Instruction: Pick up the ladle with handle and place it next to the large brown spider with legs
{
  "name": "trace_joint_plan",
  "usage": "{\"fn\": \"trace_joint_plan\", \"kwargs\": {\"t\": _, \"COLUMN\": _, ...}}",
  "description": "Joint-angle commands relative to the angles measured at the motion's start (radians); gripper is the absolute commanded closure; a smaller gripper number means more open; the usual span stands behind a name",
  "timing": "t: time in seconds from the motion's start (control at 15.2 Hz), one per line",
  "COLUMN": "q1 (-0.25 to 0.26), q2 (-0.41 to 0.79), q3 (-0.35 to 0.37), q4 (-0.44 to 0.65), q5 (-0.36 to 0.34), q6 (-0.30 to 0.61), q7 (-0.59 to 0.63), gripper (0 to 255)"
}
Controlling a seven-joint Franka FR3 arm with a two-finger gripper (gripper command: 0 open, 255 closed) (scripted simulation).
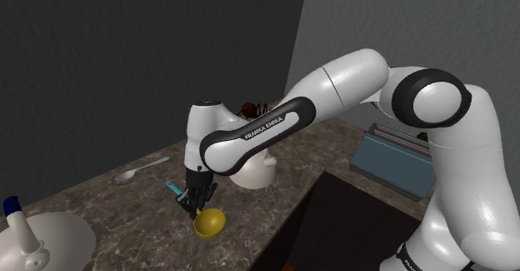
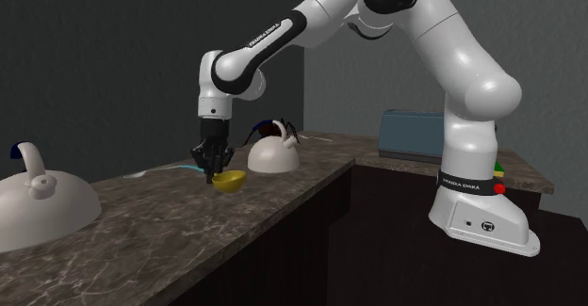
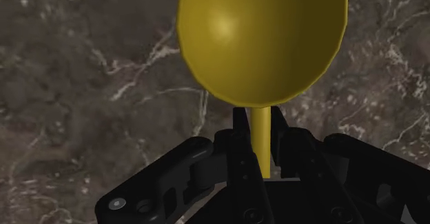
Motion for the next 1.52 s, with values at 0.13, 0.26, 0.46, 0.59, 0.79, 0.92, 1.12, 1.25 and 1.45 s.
{"fn": "trace_joint_plan", "kwargs": {"t": 0.13, "q1": -0.005, "q2": -0.032, "q3": 0.006, "q4": 0.008, "q5": 0.007, "q6": -0.039, "q7": 0.002, "gripper": 255}}
{"fn": "trace_joint_plan", "kwargs": {"t": 0.26, "q1": -0.007, "q2": -0.047, "q3": 0.008, "q4": 0.014, "q5": 0.01, "q6": -0.06, "q7": 0.003, "gripper": 255}}
{"fn": "trace_joint_plan", "kwargs": {"t": 0.46, "q1": -0.01, "q2": -0.068, "q3": 0.011, "q4": 0.024, "q5": 0.015, "q6": -0.091, "q7": 0.005, "gripper": 255}}
{"fn": "trace_joint_plan", "kwargs": {"t": 0.59, "q1": -0.012, "q2": -0.082, "q3": 0.014, "q4": 0.032, "q5": 0.018, "q6": -0.112, "q7": 0.006, "gripper": 255}}
{"fn": "trace_joint_plan", "kwargs": {"t": 0.79, "q1": -0.014, "q2": -0.101, "q3": 0.016, "q4": 0.046, "q5": 0.022, "q6": -0.144, "q7": 0.008, "gripper": 255}}
{"fn": "trace_joint_plan", "kwargs": {"t": 0.92, "q1": -0.015, "q2": -0.113, "q3": 0.018, "q4": 0.056, "q5": 0.024, "q6": -0.166, "q7": 0.009, "gripper": 255}}
{"fn": "trace_joint_plan", "kwargs": {"t": 1.12, "q1": -0.017, "q2": -0.129, "q3": 0.021, "q4": 0.074, "q5": 0.028, "q6": -0.199, "q7": 0.012, "gripper": 255}}
{"fn": "trace_joint_plan", "kwargs": {"t": 1.25, "q1": -0.018, "q2": -0.139, "q3": 0.022, "q4": 0.087, "q5": 0.03, "q6": -0.221, "q7": 0.014, "gripper": 255}}
{"fn": "trace_joint_plan", "kwargs": {"t": 1.45, "q1": -0.02, "q2": -0.153, "q3": 0.024, "q4": 0.108, "q5": 0.033, "q6": -0.256, "q7": 0.017, "gripper": 255}}
